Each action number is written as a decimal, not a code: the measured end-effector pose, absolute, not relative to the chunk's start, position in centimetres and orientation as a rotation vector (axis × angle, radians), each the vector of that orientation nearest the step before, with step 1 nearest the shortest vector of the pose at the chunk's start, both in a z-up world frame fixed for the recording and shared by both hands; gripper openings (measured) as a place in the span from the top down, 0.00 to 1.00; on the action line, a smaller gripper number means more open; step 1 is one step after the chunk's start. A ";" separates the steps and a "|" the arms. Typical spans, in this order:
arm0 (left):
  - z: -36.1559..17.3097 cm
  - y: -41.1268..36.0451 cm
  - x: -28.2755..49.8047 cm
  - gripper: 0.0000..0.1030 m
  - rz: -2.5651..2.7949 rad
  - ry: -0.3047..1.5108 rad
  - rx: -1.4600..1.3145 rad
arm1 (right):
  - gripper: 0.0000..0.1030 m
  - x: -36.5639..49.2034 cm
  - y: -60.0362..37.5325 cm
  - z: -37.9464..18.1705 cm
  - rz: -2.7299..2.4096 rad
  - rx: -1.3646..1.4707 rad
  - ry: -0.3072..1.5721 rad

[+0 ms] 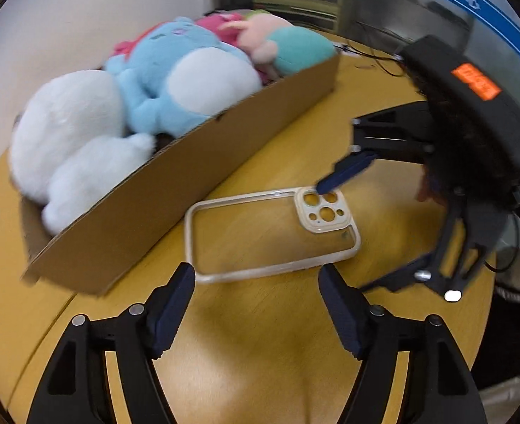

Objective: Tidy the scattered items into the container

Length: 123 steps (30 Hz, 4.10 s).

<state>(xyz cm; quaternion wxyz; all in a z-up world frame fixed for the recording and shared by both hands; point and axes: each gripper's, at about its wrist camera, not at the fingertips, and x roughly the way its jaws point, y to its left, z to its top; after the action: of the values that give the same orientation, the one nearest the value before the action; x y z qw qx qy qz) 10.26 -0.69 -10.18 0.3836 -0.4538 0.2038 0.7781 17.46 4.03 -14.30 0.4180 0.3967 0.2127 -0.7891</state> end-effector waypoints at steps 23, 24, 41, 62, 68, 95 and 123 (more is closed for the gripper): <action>-14.2 5.2 10.9 0.07 1.489 0.849 -1.009 | 0.24 14.4 11.1 -15.1 -1.435 0.870 0.769; -14.2 5.4 11.0 0.05 1.472 0.866 -1.003 | 0.24 14.2 11.2 -15.0 -1.412 0.872 0.776; -3.5 5.3 8.9 0.20 1.567 0.965 -0.762 | 0.25 10.1 11.3 -9.0 -1.394 0.763 0.955; 0.9 7.2 -14.2 0.19 1.647 1.014 -0.862 | 0.25 -8.8 10.2 -0.4 -1.425 0.856 1.064; 0.1 6.7 -15.9 0.18 1.660 0.936 -0.926 | 0.26 -11.1 9.9 -3.1 -1.389 0.995 0.983; 6.1 -0.8 9.9 0.00 2.694 0.056 -0.744 | 0.20 13.2 18.4 0.8 -2.717 0.863 0.143; 0.1 2.2 20.5 0.00 2.993 -0.135 -0.827 | 0.20 23.3 15.9 -3.7 -2.910 0.896 0.142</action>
<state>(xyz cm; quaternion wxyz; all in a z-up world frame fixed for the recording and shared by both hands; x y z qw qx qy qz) 20.46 2.15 0.12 0.0165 -0.2660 -0.0434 0.9629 23.33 15.95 -3.69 0.0466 0.2937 0.0464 -0.9536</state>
